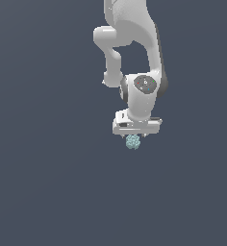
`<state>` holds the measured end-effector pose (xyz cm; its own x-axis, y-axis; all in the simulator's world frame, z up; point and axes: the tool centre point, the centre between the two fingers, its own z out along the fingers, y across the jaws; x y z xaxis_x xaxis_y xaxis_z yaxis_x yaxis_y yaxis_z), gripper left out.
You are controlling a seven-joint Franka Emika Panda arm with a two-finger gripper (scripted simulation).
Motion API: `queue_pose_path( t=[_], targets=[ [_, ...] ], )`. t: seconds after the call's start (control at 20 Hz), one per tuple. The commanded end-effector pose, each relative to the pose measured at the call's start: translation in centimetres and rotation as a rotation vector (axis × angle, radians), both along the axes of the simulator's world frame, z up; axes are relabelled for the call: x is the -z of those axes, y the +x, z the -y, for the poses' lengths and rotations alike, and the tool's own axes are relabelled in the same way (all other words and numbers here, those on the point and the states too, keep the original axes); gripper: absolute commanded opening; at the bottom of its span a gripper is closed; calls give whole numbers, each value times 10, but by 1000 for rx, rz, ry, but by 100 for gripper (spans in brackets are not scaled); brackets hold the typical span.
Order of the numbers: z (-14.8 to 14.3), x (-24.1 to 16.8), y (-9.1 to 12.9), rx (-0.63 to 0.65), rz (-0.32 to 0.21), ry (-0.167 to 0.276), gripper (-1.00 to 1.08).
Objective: Pick up the object and move it to a goal position.
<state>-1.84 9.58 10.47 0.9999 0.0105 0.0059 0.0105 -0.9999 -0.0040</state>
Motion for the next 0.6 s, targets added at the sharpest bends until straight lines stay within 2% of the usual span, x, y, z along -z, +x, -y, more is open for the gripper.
queue_pose_path(
  t=[0.0,0.55],
  targets=[
    [-4,9,-6,11,-3,-3,100],
    [-6,25,-9,13,-6,-4,100]
  ],
)
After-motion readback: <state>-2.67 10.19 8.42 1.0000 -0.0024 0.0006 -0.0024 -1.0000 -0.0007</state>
